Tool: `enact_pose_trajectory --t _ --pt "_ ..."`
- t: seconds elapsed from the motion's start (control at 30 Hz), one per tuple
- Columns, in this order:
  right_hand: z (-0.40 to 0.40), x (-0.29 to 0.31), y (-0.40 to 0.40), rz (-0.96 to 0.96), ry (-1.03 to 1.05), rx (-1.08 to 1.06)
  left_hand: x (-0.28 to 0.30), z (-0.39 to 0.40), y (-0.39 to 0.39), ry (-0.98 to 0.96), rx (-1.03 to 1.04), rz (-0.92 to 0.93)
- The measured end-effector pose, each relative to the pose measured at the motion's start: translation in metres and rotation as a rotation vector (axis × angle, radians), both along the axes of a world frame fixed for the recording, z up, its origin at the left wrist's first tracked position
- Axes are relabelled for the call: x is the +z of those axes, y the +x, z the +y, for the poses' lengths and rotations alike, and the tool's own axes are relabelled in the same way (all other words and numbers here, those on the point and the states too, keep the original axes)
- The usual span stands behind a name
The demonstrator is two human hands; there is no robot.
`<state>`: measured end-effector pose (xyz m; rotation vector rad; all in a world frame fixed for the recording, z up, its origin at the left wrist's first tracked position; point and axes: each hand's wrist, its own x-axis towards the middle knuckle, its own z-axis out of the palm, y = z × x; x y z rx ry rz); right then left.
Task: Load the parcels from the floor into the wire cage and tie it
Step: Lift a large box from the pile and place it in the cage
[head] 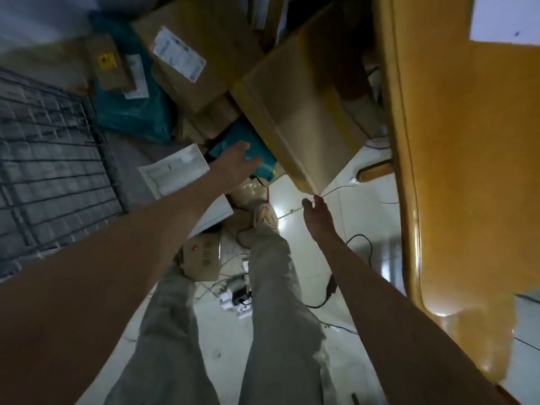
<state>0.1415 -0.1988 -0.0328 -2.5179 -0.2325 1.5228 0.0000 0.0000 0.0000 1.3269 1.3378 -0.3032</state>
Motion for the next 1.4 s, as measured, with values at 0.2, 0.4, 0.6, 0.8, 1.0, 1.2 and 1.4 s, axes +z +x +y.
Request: enact_pose_trajectory --t 0.2,0.4,0.6,0.8,1.0,1.2,1.4 --pt "0.0 -0.101 0.026 -0.089 -0.049 -0.301 -0.079 0.028 0.04 0.006 -0.08 -0.033" --pt "-0.004 -0.172 0.052 -0.131 -0.021 -0.52 -0.158 0.064 0.051 0.274 0.022 0.024" --pt "0.005 -0.216 0.071 -0.071 0.048 -0.711 -0.179 0.117 0.063 0.266 0.316 -0.188" --pt "0.001 -0.251 0.093 0.168 0.168 -1.025 -0.186 0.158 0.078 0.167 0.453 -0.339" --pt "-0.005 -0.249 0.095 0.275 0.26 -0.993 -0.177 0.183 0.075 0.183 0.263 -0.207" --pt "-0.012 -0.22 0.087 0.304 0.271 -1.166 -0.153 0.169 0.049 0.095 0.336 -0.187" --pt "0.01 -0.161 0.066 0.312 0.275 -1.123 -0.113 0.151 -0.016 0.001 0.769 -0.217"
